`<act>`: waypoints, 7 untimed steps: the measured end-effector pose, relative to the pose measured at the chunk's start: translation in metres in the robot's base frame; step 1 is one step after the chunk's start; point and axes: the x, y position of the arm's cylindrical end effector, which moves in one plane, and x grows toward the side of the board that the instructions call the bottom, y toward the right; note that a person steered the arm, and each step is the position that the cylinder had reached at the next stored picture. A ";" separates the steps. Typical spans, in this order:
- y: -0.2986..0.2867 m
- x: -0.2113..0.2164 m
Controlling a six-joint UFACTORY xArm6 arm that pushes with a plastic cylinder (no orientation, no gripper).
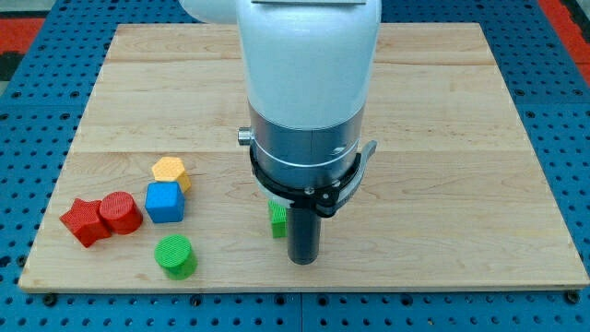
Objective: Move the green star closer to the yellow heart
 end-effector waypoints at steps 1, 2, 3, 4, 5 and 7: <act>-0.007 -0.009; -0.018 -0.027; -0.019 -0.029; -0.019 -0.029; -0.042 -0.024; -0.050 -0.024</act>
